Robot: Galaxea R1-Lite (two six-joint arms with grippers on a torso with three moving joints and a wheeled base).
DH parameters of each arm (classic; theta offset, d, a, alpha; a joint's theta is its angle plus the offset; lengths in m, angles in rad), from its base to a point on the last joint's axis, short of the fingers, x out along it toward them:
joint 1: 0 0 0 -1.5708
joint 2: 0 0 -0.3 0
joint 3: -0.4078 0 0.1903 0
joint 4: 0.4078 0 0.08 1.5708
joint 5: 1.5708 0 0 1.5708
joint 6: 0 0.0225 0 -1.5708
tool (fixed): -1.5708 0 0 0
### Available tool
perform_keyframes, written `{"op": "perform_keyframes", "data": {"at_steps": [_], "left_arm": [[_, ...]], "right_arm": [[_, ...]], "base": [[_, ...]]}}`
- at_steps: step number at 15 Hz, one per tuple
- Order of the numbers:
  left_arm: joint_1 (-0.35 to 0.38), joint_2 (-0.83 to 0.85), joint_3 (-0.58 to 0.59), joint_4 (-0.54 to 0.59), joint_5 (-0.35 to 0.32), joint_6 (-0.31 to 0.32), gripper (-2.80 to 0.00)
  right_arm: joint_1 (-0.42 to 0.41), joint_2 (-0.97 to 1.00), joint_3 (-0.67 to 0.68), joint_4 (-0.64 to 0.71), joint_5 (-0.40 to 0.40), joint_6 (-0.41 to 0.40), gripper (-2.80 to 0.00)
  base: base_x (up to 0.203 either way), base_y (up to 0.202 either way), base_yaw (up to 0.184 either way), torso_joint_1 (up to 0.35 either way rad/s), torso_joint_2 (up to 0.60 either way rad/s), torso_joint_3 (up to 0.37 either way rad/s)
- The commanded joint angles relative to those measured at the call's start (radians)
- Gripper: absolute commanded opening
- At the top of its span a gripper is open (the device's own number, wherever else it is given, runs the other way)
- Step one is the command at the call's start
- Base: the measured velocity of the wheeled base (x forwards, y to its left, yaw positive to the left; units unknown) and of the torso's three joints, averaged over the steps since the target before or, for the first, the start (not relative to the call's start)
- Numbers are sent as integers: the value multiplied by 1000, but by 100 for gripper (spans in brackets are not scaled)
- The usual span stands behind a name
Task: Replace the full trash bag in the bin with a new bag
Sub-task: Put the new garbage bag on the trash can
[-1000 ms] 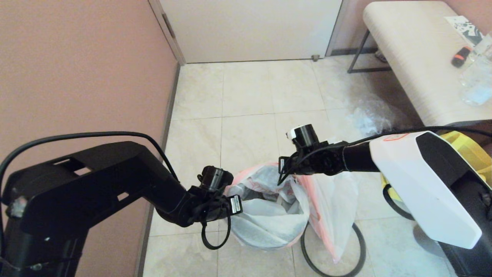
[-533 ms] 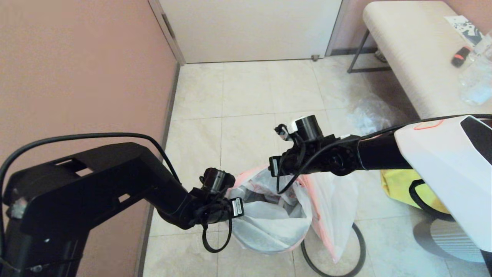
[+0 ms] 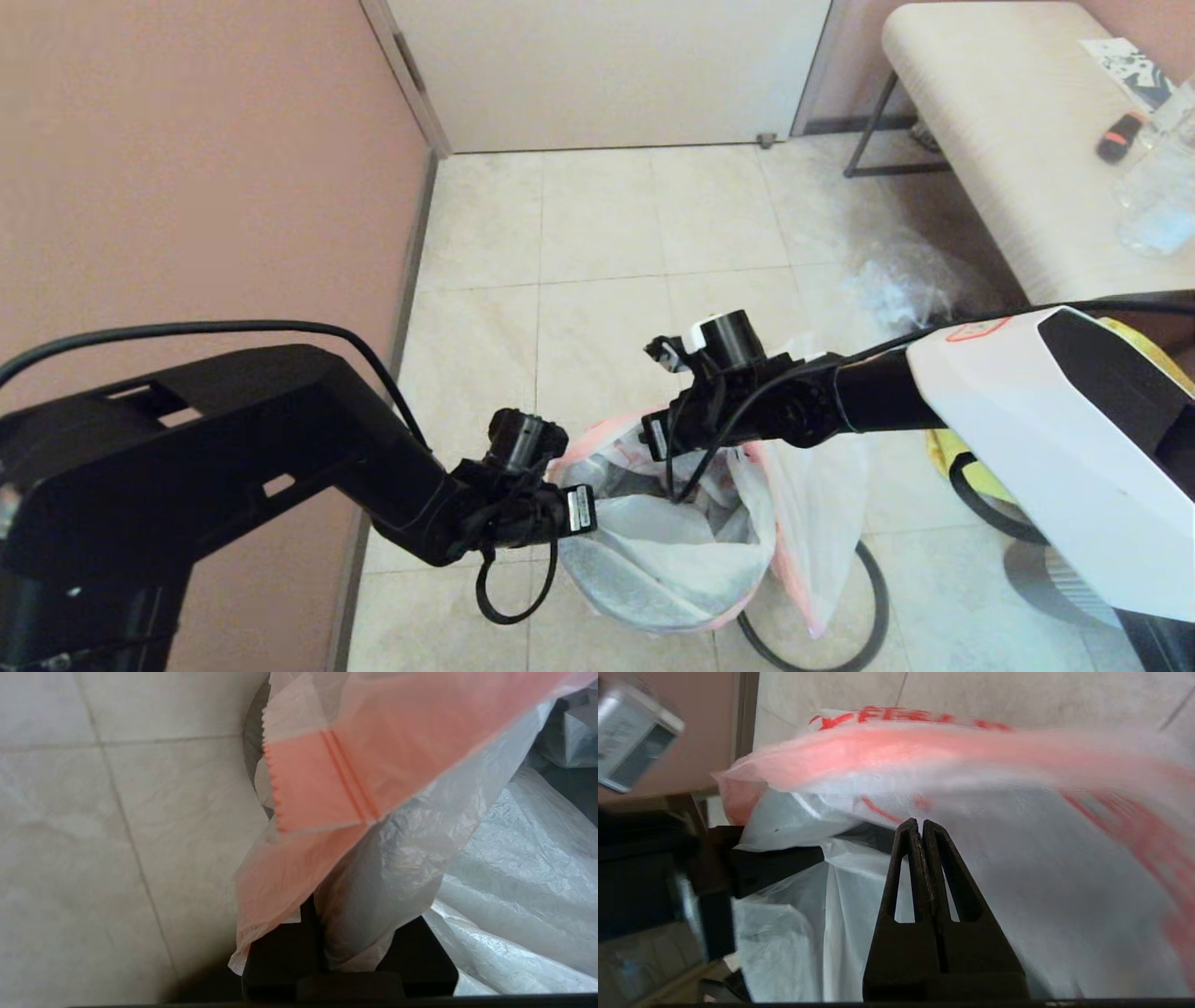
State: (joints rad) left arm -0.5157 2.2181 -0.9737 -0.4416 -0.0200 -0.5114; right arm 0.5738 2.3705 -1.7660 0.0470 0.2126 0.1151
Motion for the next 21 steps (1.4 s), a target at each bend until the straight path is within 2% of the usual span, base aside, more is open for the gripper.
{"op": "perform_keyframes", "data": {"at_steps": [1,5,11,14,19,21], "left_arm": [[0,-3,16,-18,0,5,-280],[-8,1,32,-48,2,28,-280],[-27,-1,38,-51,6,30,-280],[-28,0,52,-90,8,31,-280],[-27,6,71,-138,20,31,-280],[-29,19,75,-167,51,33,-280]], "right_arm": [[3,15,-9,-1,2,-5,-280],[9,43,-100,3,0,2,-280],[22,72,-142,8,-6,1,-280],[13,102,-189,5,-10,1,-280],[-78,177,-211,-30,-77,-46,-280],[-99,161,-211,-26,-78,-46,-280]], "base": [[0,0,0,0,0,0],[0,0,0,0,0,0],[0,0,0,0,0,0],[0,0,0,0,0,0],[0,0,0,0,0,0],[0,0,0,0,0,0]]}}
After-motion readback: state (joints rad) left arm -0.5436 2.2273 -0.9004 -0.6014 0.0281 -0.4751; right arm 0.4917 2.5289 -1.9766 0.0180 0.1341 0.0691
